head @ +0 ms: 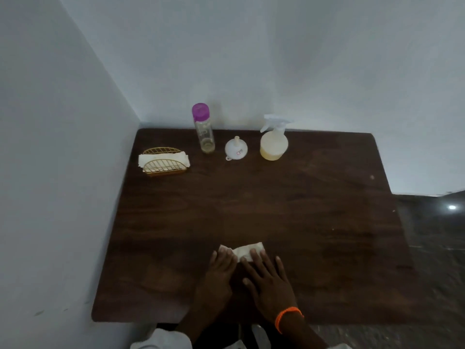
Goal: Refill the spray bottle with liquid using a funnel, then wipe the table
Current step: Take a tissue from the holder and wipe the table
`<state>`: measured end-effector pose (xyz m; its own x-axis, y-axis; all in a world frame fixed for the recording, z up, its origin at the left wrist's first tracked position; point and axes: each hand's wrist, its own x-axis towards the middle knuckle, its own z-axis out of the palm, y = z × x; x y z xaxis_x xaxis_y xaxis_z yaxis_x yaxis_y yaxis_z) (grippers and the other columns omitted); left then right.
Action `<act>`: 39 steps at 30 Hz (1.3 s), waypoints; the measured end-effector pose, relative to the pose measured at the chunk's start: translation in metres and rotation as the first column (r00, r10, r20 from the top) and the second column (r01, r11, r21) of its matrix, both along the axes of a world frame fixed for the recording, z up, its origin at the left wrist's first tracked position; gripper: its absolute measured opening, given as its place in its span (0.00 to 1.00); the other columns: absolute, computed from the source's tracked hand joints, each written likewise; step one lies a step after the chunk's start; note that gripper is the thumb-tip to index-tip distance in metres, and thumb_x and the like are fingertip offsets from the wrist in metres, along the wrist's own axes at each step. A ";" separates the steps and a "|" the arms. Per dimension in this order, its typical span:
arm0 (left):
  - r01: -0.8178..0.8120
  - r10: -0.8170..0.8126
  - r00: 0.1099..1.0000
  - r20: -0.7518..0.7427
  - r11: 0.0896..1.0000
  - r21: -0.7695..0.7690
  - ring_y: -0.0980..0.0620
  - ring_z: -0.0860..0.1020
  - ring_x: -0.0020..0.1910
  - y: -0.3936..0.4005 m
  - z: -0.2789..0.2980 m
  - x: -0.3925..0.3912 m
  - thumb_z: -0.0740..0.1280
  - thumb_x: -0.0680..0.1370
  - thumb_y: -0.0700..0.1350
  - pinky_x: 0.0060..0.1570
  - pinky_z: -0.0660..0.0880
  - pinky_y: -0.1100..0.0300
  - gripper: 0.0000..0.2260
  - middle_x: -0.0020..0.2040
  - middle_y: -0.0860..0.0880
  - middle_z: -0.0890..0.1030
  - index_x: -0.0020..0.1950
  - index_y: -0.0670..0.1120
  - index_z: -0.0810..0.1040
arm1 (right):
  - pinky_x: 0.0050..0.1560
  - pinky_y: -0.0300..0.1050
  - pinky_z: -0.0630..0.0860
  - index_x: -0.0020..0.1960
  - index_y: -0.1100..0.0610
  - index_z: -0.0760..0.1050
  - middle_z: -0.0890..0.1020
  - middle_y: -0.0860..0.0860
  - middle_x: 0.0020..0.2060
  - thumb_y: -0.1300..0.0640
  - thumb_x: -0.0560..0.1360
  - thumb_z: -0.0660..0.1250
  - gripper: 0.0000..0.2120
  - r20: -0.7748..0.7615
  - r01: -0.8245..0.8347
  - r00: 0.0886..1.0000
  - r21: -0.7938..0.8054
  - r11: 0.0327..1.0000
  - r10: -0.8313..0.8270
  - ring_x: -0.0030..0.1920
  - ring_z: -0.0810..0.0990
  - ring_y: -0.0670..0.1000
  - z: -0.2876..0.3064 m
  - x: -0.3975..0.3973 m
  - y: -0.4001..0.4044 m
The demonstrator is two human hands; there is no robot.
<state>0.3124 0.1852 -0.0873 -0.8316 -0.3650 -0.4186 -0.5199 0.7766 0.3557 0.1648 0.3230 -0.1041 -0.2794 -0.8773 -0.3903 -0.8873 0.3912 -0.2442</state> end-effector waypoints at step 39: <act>-0.182 0.156 0.978 -0.139 0.962 -0.203 0.44 0.53 0.84 -0.135 -0.012 -0.226 0.56 0.84 0.45 0.82 0.45 0.46 0.25 0.83 0.43 0.60 0.82 0.44 0.60 | 0.81 0.55 0.42 0.82 0.45 0.53 0.57 0.53 0.82 0.36 0.81 0.40 0.32 -0.013 0.144 0.989 -0.030 0.989 -0.144 0.82 0.52 0.54 0.017 -0.204 -0.168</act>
